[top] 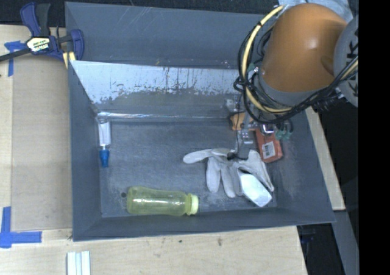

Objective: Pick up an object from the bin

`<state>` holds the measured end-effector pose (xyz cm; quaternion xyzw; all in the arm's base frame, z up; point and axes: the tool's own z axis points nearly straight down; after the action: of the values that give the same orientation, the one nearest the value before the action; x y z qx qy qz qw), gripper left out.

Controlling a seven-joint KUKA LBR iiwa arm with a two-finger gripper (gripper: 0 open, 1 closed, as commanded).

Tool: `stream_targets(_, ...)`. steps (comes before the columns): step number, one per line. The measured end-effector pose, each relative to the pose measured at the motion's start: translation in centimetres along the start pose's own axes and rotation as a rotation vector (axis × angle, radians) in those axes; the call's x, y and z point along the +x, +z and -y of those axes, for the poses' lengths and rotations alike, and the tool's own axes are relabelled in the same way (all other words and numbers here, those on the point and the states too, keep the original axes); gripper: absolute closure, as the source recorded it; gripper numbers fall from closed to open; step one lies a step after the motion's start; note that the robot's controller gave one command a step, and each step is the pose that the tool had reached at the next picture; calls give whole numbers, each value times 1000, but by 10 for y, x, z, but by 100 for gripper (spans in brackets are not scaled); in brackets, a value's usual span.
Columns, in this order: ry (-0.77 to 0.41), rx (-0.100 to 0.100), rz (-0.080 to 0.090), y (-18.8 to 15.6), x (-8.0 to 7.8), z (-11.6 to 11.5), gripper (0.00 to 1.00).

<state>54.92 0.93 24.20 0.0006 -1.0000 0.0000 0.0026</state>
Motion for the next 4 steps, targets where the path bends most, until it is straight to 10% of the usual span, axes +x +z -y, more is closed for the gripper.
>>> stream_targets(1, 0, 0, 9, -5, -1, 0, 0)
stream_targets(4, -49, 1, 5, 147, -11, 10, 0)
